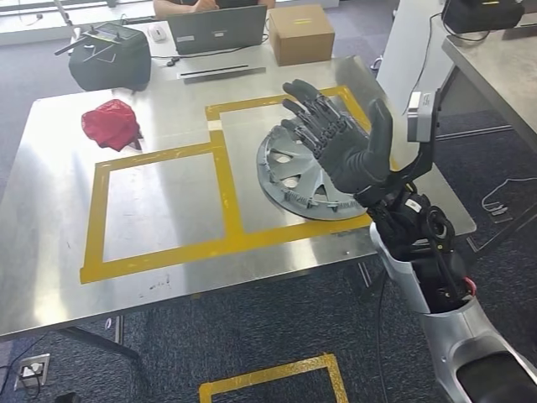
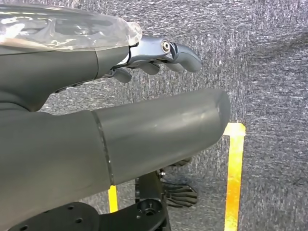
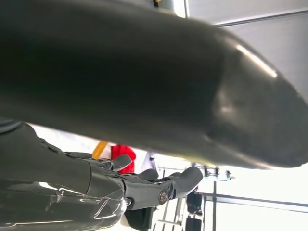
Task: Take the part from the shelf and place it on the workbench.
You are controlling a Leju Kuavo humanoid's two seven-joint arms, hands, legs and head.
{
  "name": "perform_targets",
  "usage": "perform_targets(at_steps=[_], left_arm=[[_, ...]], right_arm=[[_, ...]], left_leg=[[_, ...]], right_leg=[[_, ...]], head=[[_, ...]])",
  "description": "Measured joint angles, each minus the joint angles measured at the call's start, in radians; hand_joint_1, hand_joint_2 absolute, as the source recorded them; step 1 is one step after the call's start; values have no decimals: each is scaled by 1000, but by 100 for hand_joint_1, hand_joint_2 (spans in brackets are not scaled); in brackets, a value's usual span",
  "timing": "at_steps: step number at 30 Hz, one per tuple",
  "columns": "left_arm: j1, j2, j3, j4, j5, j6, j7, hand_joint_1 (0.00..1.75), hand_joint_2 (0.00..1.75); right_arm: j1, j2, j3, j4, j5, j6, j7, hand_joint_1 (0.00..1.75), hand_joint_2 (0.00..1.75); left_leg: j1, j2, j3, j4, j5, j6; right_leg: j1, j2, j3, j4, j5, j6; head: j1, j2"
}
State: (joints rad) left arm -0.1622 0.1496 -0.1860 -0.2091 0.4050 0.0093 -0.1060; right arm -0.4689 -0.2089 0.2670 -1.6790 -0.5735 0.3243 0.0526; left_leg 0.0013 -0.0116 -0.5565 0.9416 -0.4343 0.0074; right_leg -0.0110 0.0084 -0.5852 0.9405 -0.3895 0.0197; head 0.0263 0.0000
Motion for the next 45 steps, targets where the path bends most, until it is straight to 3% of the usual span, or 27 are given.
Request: perform_targets(at_steps=[4, 6, 7, 9, 10, 11, 12, 15, 17, 19, 21, 22, 24, 26, 27, 28, 30, 32, 35, 36, 38, 40, 41, 42, 43, 45], left_arm=[[0, 0, 0, 0, -1, 1, 1, 0, 0], [-1, 0, 0, 1, -3, 1, 4, 0, 0], [-2, 0, 0, 1, -3, 1, 6, 0, 0], [-1, 0, 0, 1, -3, 1, 8, 0, 0], [0, 0, 0, 1, -1, 1, 8, 0, 0], [2, -1, 0, 2, 0, 1, 8, 0, 0], [3, -1, 0, 2, 2, 1, 8, 0, 0], [4, -2, 0, 3, 4, 1, 8, 0, 0], [4, -1, 0, 3, 4, 2, 8, 0, 0], [4, 0, 0, 3, 4, 3, 8, 0, 0], [3, 0, 0, 4, 3, 3, 8, 0, 0], [2, 0, 0, 4, 3, 3, 8, 0, 0], [1, 0, 0, 4, 2, 3, 8, 0, 0], [1, 0, 0, 4, 1, 3, 8, 0, 0], [1, -1, 0, 4, 0, 3, 8, 0, 0], [1, -1, 0, 4, 0, 2, 8, 0, 0], [-2, 0, 0, 4, 0, 2, 8, 0, 0], [-5, 1, 0, 4, -1, 2, 8, 0, 0], [-5, 1, 0, 4, -1, 2, 9, 0, 0], [-5, 1, 0, 4, -2, 2, 9, 0, 0], [-6, 0, 0, 4, -2, 2, 9, 0, 0], [-3, -1, 0, 4, -2, 2, 9, 0, 0], [-1, -1, 0, 4, -2, 2, 9, 0, 0], [1, -2, 0, 5, -2, 2, 9, 0, 0], [3, -2, 0, 5, -2, 2, 9, 0, 0], [4, -3, 0, 5, -2, 2, 9, 0, 0]], right_arm=[[-1, 2, -3, 0, -3, -2, 0, 0, 0], [-2, 3, -5, -1, -13, -1, 2, 0, 0], [-1, 3, -6, -1, -20, -1, 4, 0, 0], [6, 3, -6, -1, -34, 1, 10, 0, 0], [12, 3, -6, 0, -40, 2, 12, 0, 0], [17, 3, -5, 0, -46, 4, 13, 0, 0], [20, 3, -5, 0, -50, 6, 12, 0, 0], [19, 3, -5, 1, -54, 10, 6, 0, 0], [18, 3, -4, 5, -54, 12, 1, 0, 0], [18, 3, -4, 9, -54, 13, -4, 0, 0], [16, 3, -4, 12, -54, 13, -7, 0, 0], [15, 4, -4, 13, -53, 13, -8, 0, 0], [15, 4, -4, 15, -52, 14, -10, 0, 0], [17, 4, -3, 20, -52, 14, -11, 0, 0], [18, 4, -3, 22, -52, 15, -12, 0, 0], [19, 4, -3, 23, -52, 15, -13, 0, 0], [19, 4, -4, 24, -52, 16, -16, 0, 0], [18, 4, -4, 26, -52, 17, -19, 0, 0], [18, 5, -5, 30, -52, 19, -24, 0, 0], [17, 5, -5, 31, -51, 20, -25, 0, 0], [17, 5, -6, 32, -50, 21, -25, 0, 0], [18, 5, -6, 34, -51, 20, -22, 0, 0], [20, 5, -6, 35, -52, 19, -20, 0, 0], [21, 5, -6, 36, -53, 18, -18, 0, 0], [21, 5, -6, 37, -54, 18, -17, 0, 0], [19, 5, -6, 37, -54, 18, -15, 0, 0]], left_leg=[[2, 0, 3, -1, 2, 10], [9, 3, 11, -14, 9, 17], [13, 4, 15, -19, 12, 19], [13, 5, 17, -20, 12, 21], [13, 5, 17, -20, 12, 21], [14, 5, 17, -19, 12, 20], [15, 5, 17, -17, 11, 19], [18, 1, 15, -5, 4, 5], [16, -1, 7, 3, 3, -7], [16, -2, 2, 5, 7, -19], [19, 1, -8, 28, -13, -28], [19, 2, -25, 67, -41, -32], [20, 5, -85, 204, -118, -37], [20, 5, -128, 308, -159, -38], [20, 5, -121, 305, -152, -36], [20, 5, -90, 255, -127, -32], [16, 5, 2, 98, -71, -22], [10, 4, 50, 7, -44, -14], [6, 5, 45, -2, -28, 2], [7, 6, 42, -4, -20, 9], [9, 9, 30, -7, -5, 21], [7, 9, 15, -7, 6, 25], [6, 10, 7, -6, 11, 25], [5, 9, 0, -5, 16, 25], [5, 9, -4, -5, 20, 24], [4, 8, -10, -2, 25, 19]], right_leg=[[-1, 0, 4, -3, 1, 11], [0, 0, -7, 24, -23, 18], [0, -1, -27, 69, -51, 21], [-2, -1, -86, 212, -121, 27], [-3, -1, -111, 273, -143, 29], [-6, -2, -121, 301, -146, 32], [-8, -2, -110, 286, -130, 34], [-13, -2, -3, 82, -44, 37], [-11, 1, 31, 18, -36, 29], [-8, 1, 30, 17, -34, 14], [-9, -2, 28, 12, -27, -2], [-10, -5, 26, 8, -23, -10], [-8, -9, 16, 7, -16, -21], [-4, -11, 3, 7, -7, -26], [-3, -12, -3, 8, -2, -26], [-2, -12, -8, 8, 3, -25], [1, -11, -15, 8, 12, -19], [3, -11, -18, 9, 20, -9], [-1, -10, -21, 6, 31, 10], [-2, -10, -27, 18, 17, 16], [-5, -9, -60, 107, -57, 24], [-5, -9, -105, 257, -148, 30], [-5, -9, -113, 308, -171, 32], [-5, -9, -104, 321, -173, 32], [-5, -9, -72, 289, -157, 31], [-3, -9, 31, 137, -108, 21]], head=[[0, 0], [4, 0], [9, 0], [18, 0], [21, 0], [24, 0], [27, 0], [37, 0], [40, 0], [35, 0], [28, 0], [22, 0], [8, 0], [0, 0], [-2, 0], [-3, 0], [-4, 0], [-1, 0], [2, 0], [2, 0], [10, 0], [20, 0], [23, 0], [26, 0], [29, 0], [37, 0]])
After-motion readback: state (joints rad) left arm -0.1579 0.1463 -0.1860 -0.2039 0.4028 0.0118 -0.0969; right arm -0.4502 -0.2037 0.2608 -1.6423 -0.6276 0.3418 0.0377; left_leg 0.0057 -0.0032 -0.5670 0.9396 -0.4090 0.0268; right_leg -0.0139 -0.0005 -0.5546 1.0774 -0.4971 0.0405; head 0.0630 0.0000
